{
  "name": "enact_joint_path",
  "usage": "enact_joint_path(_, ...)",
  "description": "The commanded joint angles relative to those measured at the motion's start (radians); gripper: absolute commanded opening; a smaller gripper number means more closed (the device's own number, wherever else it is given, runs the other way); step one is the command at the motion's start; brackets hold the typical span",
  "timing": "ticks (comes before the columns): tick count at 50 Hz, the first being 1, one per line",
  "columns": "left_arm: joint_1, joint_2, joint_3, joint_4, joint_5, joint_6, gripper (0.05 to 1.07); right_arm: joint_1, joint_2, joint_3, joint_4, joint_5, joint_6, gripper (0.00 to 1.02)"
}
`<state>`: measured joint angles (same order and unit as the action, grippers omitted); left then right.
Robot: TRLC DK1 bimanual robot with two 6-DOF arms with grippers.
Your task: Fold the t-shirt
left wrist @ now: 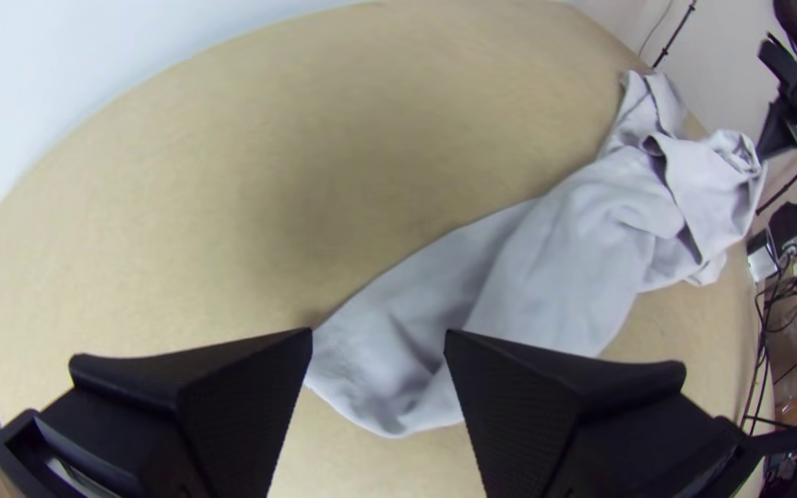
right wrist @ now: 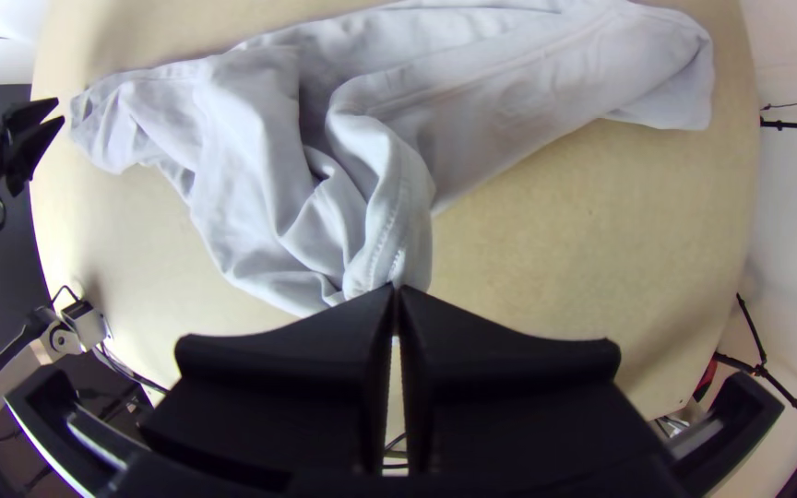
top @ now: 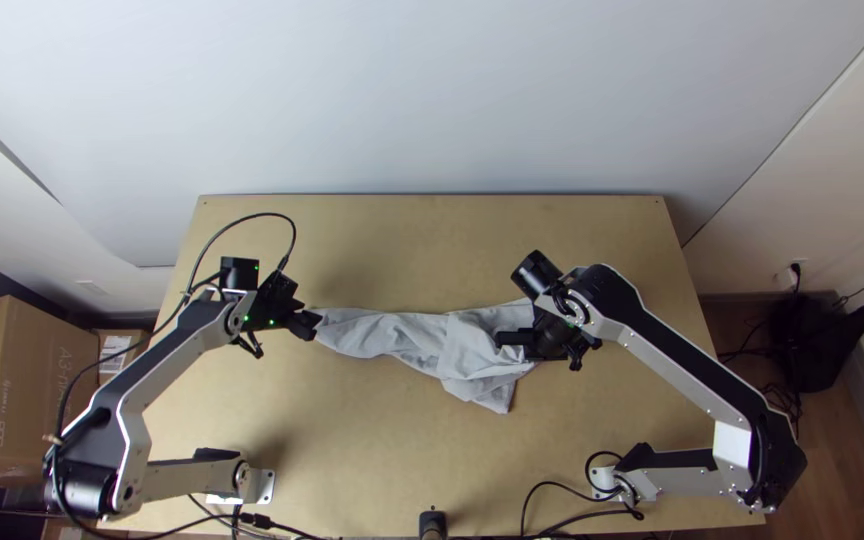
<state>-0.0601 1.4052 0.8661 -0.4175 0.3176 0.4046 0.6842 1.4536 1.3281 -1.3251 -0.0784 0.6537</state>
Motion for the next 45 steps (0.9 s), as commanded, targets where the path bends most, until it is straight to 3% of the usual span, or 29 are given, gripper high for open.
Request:
enact_joint_path(1,0.029,0.078,0.077,-0.003,-0.003,-0.009,0.76,-0.005,-0.03,-0.032,-0.01,0.002,0.001,0.02)
enact_joint_path(11,0.08,0.186,0.185,-0.095,-0.003,-0.069,0.76,-0.003,-0.041,-0.058,0.006,0.002,0.003,0.02)
enact_joint_path(26,0.105,0.262,0.234,-0.205,-0.002,-0.07,0.75,-0.002,-0.042,-0.044,0.012,0.002,0.001,0.02)
enact_joint_path(30,0.103,0.27,0.235,-0.228,0.006,-0.067,0.65,-0.002,-0.041,-0.044,0.012,0.002,0.001,0.02)
enact_joint_path(41,0.091,0.294,0.231,-0.242,0.009,-0.067,0.62,-0.005,-0.044,-0.044,0.012,0.003,-0.003,0.02)
enact_joint_path(45,0.082,0.294,0.22,-0.242,0.021,-0.07,0.47,-0.009,-0.042,-0.043,0.012,0.002,-0.002,0.02)
